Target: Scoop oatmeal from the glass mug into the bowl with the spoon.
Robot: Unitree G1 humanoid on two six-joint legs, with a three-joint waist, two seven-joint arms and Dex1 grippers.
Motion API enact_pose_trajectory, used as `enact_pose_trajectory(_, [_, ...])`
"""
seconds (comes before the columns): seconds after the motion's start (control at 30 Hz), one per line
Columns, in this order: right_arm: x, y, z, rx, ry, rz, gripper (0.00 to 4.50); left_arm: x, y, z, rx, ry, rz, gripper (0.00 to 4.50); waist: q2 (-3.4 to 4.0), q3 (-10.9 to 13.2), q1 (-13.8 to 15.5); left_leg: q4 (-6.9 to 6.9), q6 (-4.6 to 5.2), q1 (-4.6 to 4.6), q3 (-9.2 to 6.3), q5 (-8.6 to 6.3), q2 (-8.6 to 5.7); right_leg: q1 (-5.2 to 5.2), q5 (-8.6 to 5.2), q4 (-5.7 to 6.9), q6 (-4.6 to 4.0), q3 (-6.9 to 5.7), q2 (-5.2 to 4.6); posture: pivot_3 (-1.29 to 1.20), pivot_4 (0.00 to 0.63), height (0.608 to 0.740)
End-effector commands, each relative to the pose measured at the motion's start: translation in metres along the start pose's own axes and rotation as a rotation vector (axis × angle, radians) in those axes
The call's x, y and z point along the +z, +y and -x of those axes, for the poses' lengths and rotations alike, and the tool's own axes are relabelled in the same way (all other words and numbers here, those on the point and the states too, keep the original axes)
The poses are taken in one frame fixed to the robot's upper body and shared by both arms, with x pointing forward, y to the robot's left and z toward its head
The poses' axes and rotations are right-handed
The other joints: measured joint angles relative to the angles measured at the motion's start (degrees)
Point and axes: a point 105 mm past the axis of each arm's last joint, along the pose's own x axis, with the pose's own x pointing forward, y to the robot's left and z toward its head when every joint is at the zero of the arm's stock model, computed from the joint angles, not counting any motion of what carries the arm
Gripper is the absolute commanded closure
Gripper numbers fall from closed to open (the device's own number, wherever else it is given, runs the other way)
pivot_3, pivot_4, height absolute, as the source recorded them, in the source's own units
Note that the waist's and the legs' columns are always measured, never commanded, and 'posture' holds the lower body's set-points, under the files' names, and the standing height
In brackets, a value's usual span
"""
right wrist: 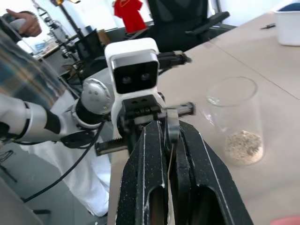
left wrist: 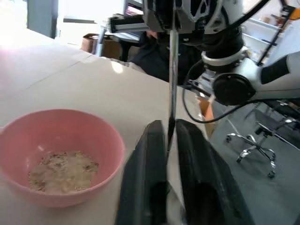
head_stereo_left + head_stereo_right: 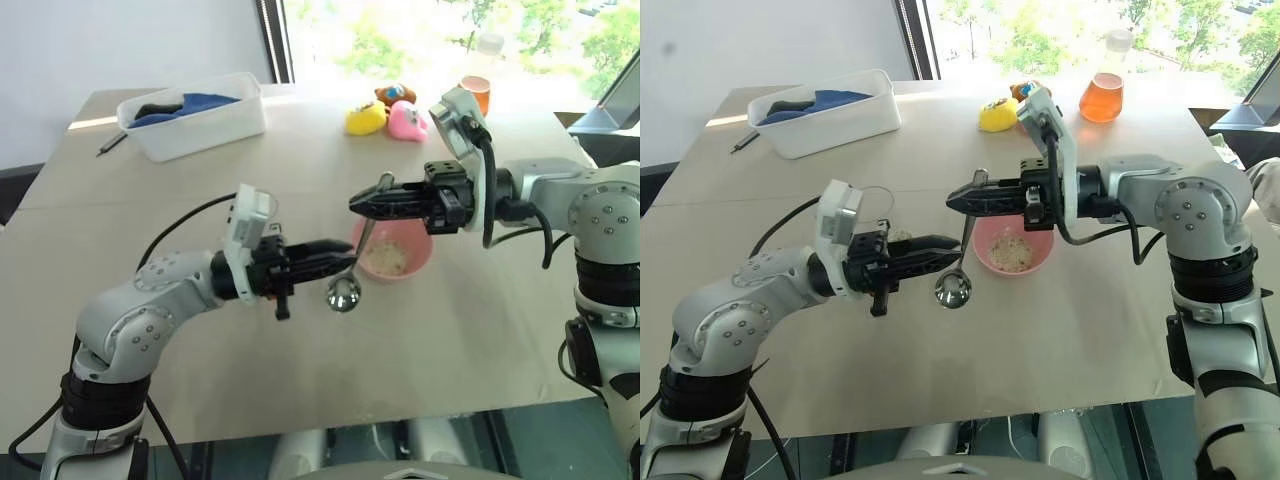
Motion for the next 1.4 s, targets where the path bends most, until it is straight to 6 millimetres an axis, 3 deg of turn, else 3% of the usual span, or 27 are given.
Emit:
enact_pose_trajectory(0.03, [0.013, 0.003, 0.002, -0.013, -0.036, 0.041, 4.50, 0.008, 0.003, 0.003, 0.053, -0.037, -0.049, 1.92, 0.00, 0.0, 0.0, 0.00, 0.00, 0.00, 0.00, 0.00, 0.00, 0.00, 0.00, 0.00, 0.00, 0.00, 0.00, 0.00, 0.150, 0.740])
enact_pose_trajectory(0.23, [0.017, -0.016, 0.014, -0.135, -0.074, -0.015, 4.50, 0.020, 0.003, 0.017, 0.187, -0.079, -0.173, 1.92, 0.00, 0.0, 0.0, -0.01, 0.00, -0.01, -0.02, 0.00, 0.03, -0.01, 0.00, -0.01, 0.00, 0.00, -0.02, 0.00, 0.150, 0.740])
enact_pose_trajectory(0.37, [0.014, -0.048, 0.038, -0.349, -0.123, -0.153, 4.50, 0.044, 0.022, 0.035, 0.536, -0.129, -0.487, 1.92, -0.02, 0.0, 0.3, 0.00, 0.00, -0.02, -0.04, 0.00, 0.02, 0.01, 0.00, -0.01, 0.00, -0.01, -0.06, 0.00, 0.150, 0.740])
enact_pose_trajectory(0.43, [0.013, -0.075, 0.053, -0.509, -0.183, -0.252, 4.50, 0.052, 0.026, 0.042, 0.654, -0.103, -0.632, 1.92, -0.02, 0.0, 0.3, 0.00, 0.00, -0.02, 0.00, 0.00, -0.03, 0.01, 0.00, 0.00, 0.00, 0.02, -0.09, 0.00, 0.150, 0.740])
enact_pose_trajectory(0.5, [0.015, -0.095, 0.068, -0.632, -0.253, -0.318, 4.50, 0.075, 0.030, 0.053, 0.791, -0.145, -0.761, 1.92, -0.01, 0.0, 0.3, -0.01, -0.01, -0.01, 0.02, 0.00, -0.08, 0.00, 0.00, 0.02, 0.00, 0.03, -0.07, 0.00, 0.150, 0.740])
enact_pose_trajectory(0.57, [0.017, -0.101, 0.074, -0.674, -0.289, -0.349, 4.50, 0.088, 0.032, 0.061, 0.872, -0.180, -0.821, 1.92, 0.00, 0.0, 0.3, -0.01, -0.02, -0.04, 0.00, 0.01, -0.11, -0.02, 0.00, 0.03, 0.00, 0.02, -0.05, 0.00, 0.150, 0.740])
enact_pose_trajectory(0.63, [0.023, -0.109, 0.083, -0.722, -0.349, -0.387, 4.50, 0.104, 0.029, 0.080, 1.029, -0.234, -0.884, 1.92, 0.03, 0.0, 0.1, -0.02, -0.02, -0.06, 0.01, 0.01, -0.11, -0.05, 0.00, 0.03, 0.00, 0.01, -0.04, 0.00, 0.150, 0.740])
enact_pose_trajectory(0.7, [0.027, -0.115, 0.089, -0.765, -0.385, -0.410, 4.50, 0.108, 0.023, 0.100, 1.183, -0.254, -0.932, 1.92, 0.04, 0.0, -0.2, -0.06, -0.02, -0.09, 0.05, 0.01, -0.10, -0.09, 0.01, 0.04, 0.00, 0.07, -0.04, 0.00, 0.150, 0.740])
enact_pose_trajectory(0.8, [0.032, -0.118, 0.090, -0.781, -0.422, -0.425, 4.50, 0.097, 0.016, 0.108, 1.265, -0.222, -0.949, 1.92, 0.04, 0.0, -0.3, -0.16, -0.01, -0.14, 0.05, 0.01, -0.08, -0.13, 0.01, 0.05, 0.00, 0.09, -0.02, 0.00, 0.150, 0.740])
enact_pose_trajectory(0.93, [0.040, -0.115, 0.079, -0.743, -0.443, -0.417, 4.50, 0.045, 0.011, 0.120, 1.346, -0.087, -0.865, 1.92, 0.07, 0.0, -0.9, -0.14, -0.01, -0.29, 0.01, 0.01, -0.01, -0.19, 0.01, 0.05, 0.01, 0.04, -0.05, 0.00, 0.150, 0.740])
enact_pose_trajectory(1.07, [0.041, -0.116, 0.075, -0.739, -0.444, -0.411, 4.50, 0.011, 0.015, 0.128, 1.367, -0.009, -0.784, 1.92, 0.08, 0.0, -0.5, -0.02, -0.02, -0.35, -0.12, 0.01, 0.00, -0.20, 0.00, 0.00, 0.00, -0.08, -0.08, 0.00, 0.150, 0.740])
enact_pose_trajectory(1.27, [0.041, -0.115, 0.073, -0.737, -0.440, -0.400, 4.50, -0.011, 0.024, 0.141, 1.409, -0.023, -0.687, 1.92, 0.08, 0.0, 0.2, 0.05, 0.00, -0.32, -0.13, 0.02, -0.01, -0.19, 0.01, 0.07, 0.00, -0.09, -0.10, 0.00, 0.150, 0.740])
enact_pose_trajectory(1.4, [0.042, -0.114, 0.074, -0.740, -0.443, -0.387, 4.50, -0.017, 0.031, 0.127, 1.284, -0.024, -0.673, 1.92, 0.09, 0.0, 0.2, 0.05, -0.01, -0.33, -0.13, 0.02, -0.02, -0.20, 0.01, 0.07, 0.00, -0.09, -0.10, 0.00, 0.150, 0.740])
